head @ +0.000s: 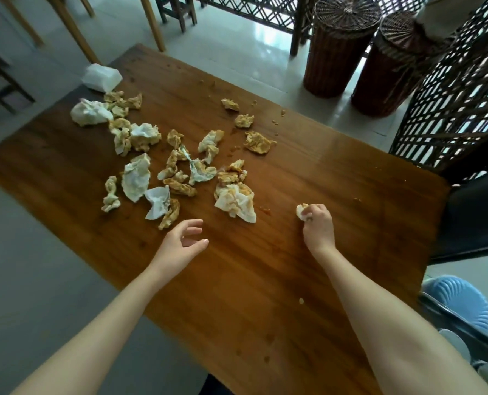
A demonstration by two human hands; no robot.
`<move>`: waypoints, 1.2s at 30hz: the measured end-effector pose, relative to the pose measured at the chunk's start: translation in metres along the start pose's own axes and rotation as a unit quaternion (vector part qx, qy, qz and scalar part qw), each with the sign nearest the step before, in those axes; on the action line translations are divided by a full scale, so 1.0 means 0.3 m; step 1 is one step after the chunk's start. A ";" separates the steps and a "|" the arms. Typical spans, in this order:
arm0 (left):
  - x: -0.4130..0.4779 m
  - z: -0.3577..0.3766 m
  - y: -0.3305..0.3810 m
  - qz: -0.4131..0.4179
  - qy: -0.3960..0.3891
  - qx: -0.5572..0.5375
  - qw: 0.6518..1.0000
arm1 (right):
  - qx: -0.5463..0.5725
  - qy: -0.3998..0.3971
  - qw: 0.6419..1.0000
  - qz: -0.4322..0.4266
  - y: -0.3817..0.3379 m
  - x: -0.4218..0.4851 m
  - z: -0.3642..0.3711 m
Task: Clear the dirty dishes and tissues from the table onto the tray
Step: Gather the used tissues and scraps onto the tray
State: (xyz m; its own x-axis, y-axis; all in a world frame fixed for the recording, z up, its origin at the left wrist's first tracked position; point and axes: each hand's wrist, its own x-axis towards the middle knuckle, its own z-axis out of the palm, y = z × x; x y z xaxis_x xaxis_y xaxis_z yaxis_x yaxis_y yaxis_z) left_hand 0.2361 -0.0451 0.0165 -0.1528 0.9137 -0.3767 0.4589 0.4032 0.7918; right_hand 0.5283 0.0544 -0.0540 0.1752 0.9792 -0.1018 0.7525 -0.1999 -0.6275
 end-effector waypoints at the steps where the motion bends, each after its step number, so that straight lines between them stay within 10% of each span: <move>1: -0.016 -0.008 -0.010 -0.005 0.007 -0.002 1.000 | -0.002 -0.002 1.000 -0.010 -0.004 -0.008 -0.003; 16: 0.047 -0.140 -0.033 0.015 -0.017 -0.007 1.000 | 0.090 -0.026 0.992 -0.079 -0.336 -0.144 0.132; 27: 0.356 -0.386 -0.128 0.035 -0.095 0.007 0.995 | -0.029 -0.102 0.993 0.051 -0.490 -0.079 0.397; 36: 0.554 -0.487 -0.139 0.045 -0.158 0.006 0.986 | -0.057 0.021 0.996 0.066 -0.513 -0.102 0.480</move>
State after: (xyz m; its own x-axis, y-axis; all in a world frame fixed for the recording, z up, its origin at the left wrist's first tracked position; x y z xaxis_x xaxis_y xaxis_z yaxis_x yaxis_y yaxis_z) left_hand 0.0637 0.0976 -0.0089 0.1683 0.8836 -0.4370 0.4679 0.3186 0.8244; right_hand 0.3157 0.0601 -0.0654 0.3019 0.9424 -0.1438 0.7883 -0.3317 -0.5183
